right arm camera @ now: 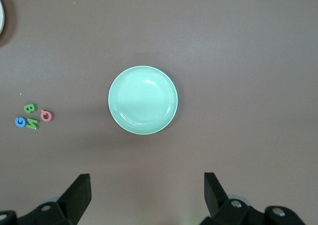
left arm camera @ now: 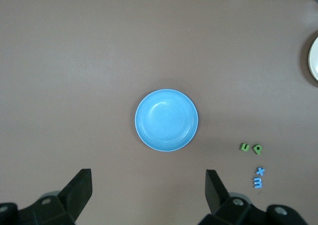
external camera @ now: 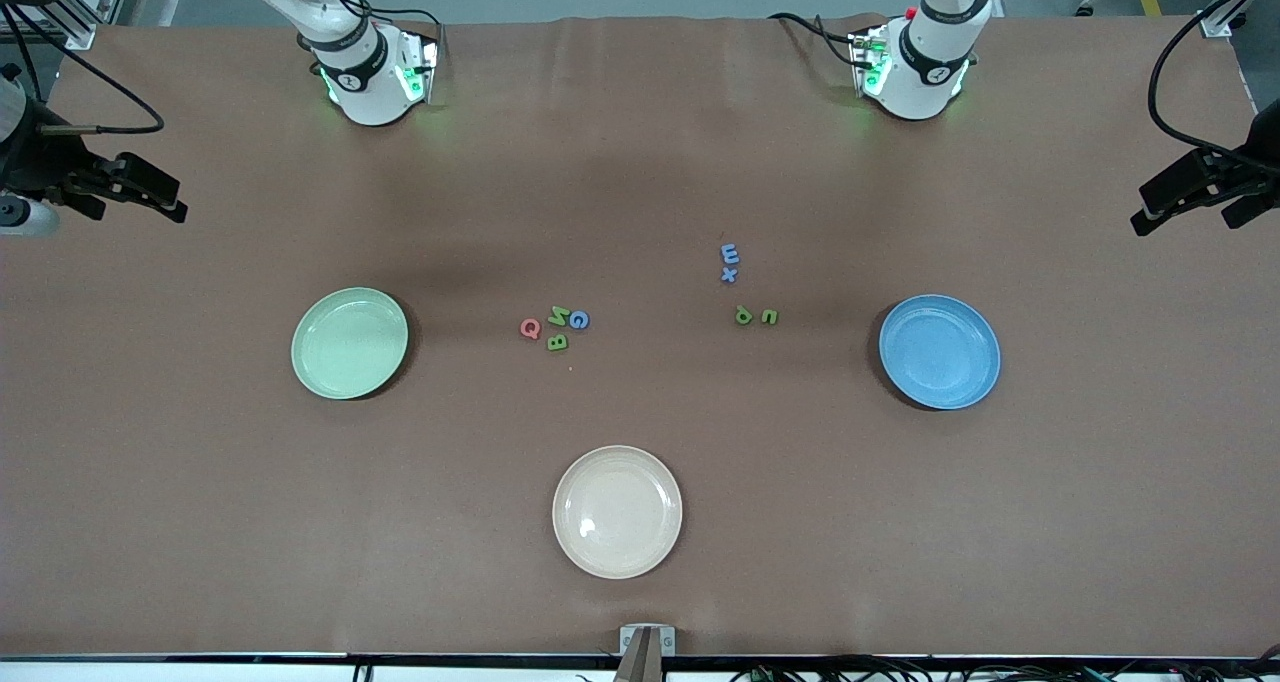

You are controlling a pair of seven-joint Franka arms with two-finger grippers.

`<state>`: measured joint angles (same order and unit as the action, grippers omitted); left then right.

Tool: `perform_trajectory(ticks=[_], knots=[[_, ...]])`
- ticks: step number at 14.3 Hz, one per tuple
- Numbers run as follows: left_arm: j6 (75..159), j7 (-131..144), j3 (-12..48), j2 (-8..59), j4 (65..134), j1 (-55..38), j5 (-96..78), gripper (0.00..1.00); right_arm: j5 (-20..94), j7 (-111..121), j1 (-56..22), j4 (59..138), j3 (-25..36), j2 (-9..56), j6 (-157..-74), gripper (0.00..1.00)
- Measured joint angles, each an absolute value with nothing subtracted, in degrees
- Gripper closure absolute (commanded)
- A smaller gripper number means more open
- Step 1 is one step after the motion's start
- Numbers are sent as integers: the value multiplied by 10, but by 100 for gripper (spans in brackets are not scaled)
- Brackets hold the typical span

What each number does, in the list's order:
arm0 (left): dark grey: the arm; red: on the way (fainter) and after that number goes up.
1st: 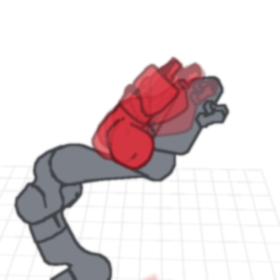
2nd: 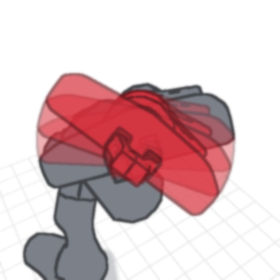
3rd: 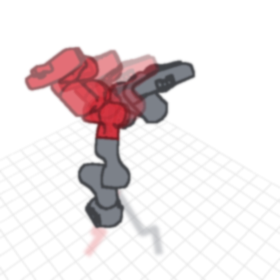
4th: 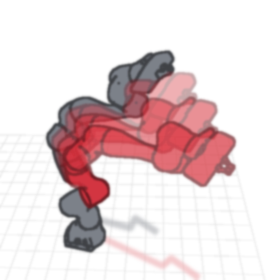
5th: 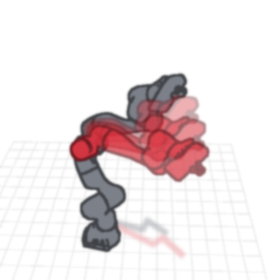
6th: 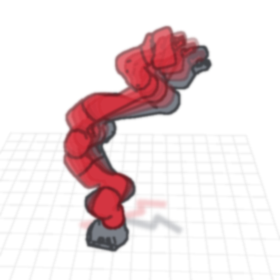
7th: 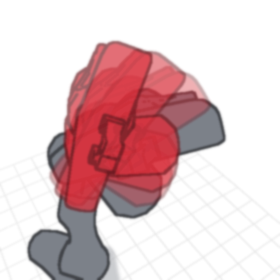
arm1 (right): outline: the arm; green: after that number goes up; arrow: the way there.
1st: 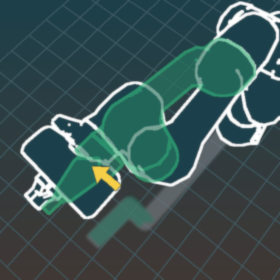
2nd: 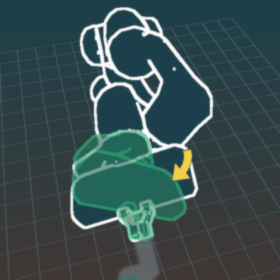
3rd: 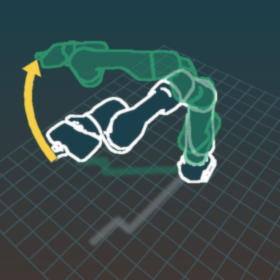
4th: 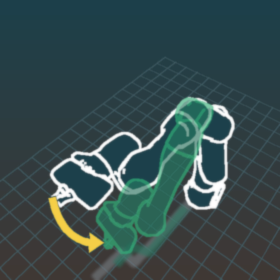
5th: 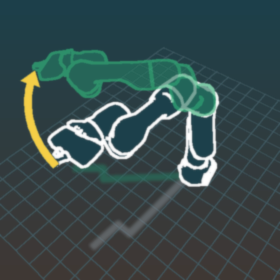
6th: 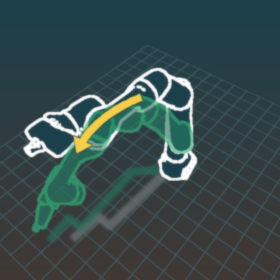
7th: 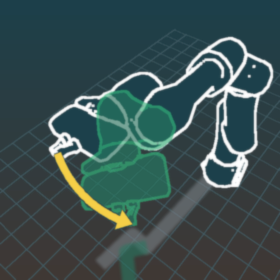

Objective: Sort upper and lower case letters into plates
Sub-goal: 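Move both grippers out from rest toward the foam letters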

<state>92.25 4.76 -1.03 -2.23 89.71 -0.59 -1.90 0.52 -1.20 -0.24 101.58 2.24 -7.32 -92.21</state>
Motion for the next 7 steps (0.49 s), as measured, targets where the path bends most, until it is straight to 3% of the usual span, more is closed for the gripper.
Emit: perform_trajectory(ticks=[7], knots=[[922, 46, -10, -17, 902, -7, -19, 0, 6, -12, -2, 1016, 22, -73, -919, 0]])
